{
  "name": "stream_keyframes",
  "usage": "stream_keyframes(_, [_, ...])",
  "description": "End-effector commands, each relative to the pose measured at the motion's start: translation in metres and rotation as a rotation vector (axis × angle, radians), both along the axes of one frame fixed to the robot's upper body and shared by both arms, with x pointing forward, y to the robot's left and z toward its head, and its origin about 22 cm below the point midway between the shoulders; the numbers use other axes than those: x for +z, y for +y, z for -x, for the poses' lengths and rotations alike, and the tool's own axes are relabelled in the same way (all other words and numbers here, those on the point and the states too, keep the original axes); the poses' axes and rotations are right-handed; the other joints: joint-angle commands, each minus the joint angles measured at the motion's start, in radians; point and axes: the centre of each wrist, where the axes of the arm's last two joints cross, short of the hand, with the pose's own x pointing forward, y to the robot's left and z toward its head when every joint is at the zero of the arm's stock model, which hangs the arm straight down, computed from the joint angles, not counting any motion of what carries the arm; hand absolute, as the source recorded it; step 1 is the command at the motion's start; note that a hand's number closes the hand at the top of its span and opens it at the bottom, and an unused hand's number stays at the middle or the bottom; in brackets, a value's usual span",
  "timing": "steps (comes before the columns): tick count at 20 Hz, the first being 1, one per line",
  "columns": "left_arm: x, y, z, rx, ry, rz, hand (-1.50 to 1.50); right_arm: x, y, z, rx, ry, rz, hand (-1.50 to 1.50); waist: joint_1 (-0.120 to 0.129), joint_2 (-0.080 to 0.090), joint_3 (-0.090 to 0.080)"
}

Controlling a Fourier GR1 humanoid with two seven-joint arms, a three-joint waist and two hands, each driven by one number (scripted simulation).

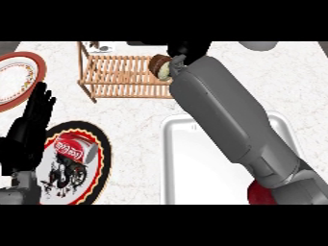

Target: Pick the cupcake from the tray and place it in the tiered shelf

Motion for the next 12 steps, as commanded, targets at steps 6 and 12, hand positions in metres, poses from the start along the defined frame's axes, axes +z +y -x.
stream_keyframes(6, [0.002, 0.009, 0.012, 0.065, 0.034, 0.013, 0.00, 0.007, -0.057, 0.032, -0.125, 0.010, -0.163, -1.50, -0.057, -0.021, 0.001])
stream_keyframes(12, [-0.006, 0.022, 0.021, 0.074, 0.009, -0.012, 0.00, 0.003, -0.109, 0.089, -0.091, 0.045, -0.165, -1.50, -0.057, -0.015, 0.001])
